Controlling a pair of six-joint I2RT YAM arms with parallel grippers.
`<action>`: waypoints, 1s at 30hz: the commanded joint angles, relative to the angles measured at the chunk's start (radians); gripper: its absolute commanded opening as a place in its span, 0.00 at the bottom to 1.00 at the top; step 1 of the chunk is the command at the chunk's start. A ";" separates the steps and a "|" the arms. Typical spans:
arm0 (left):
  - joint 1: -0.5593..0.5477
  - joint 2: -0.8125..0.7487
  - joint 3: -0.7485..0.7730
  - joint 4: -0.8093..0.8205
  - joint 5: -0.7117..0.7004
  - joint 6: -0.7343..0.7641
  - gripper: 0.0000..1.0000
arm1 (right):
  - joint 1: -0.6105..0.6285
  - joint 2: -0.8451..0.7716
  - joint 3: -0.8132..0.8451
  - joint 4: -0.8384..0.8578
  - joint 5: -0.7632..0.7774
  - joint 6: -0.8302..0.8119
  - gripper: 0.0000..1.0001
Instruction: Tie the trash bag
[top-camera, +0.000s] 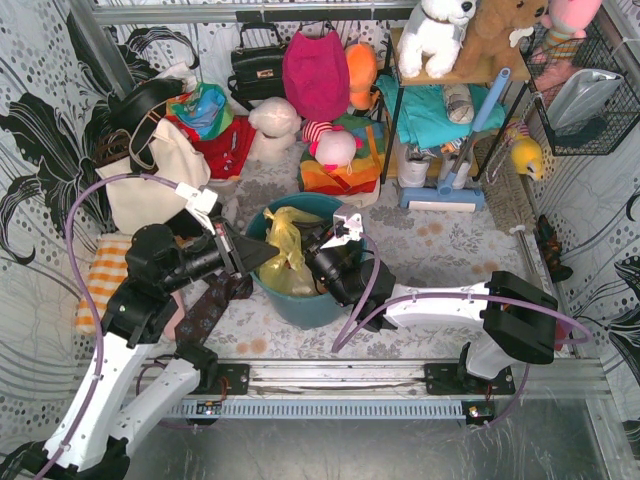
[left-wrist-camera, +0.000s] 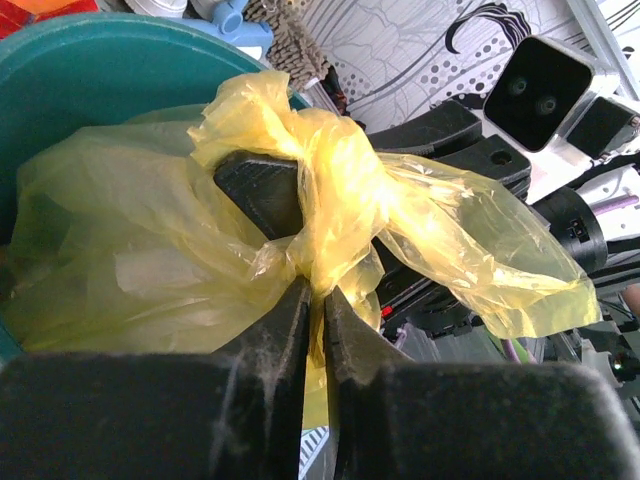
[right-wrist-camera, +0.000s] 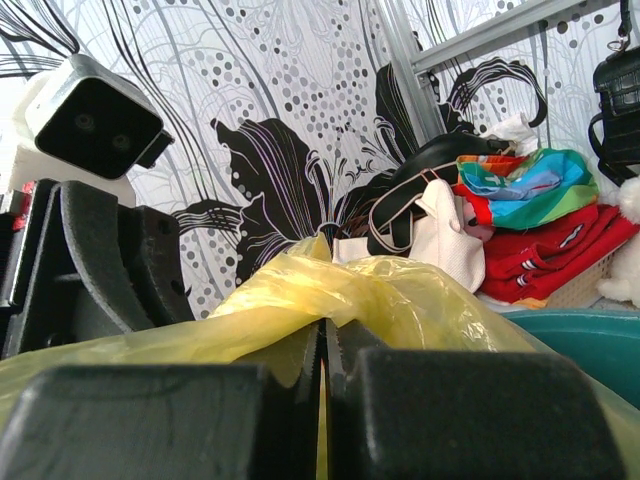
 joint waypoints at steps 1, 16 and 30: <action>0.004 0.000 -0.008 0.056 0.040 -0.013 0.20 | 0.003 0.013 0.031 0.068 -0.017 0.002 0.00; 0.004 0.050 0.301 -0.248 -0.108 0.141 0.55 | 0.003 0.008 0.028 0.061 -0.017 0.012 0.00; 0.004 0.160 0.318 -0.160 -0.318 -0.045 0.54 | 0.003 -0.002 0.028 0.044 -0.016 0.021 0.00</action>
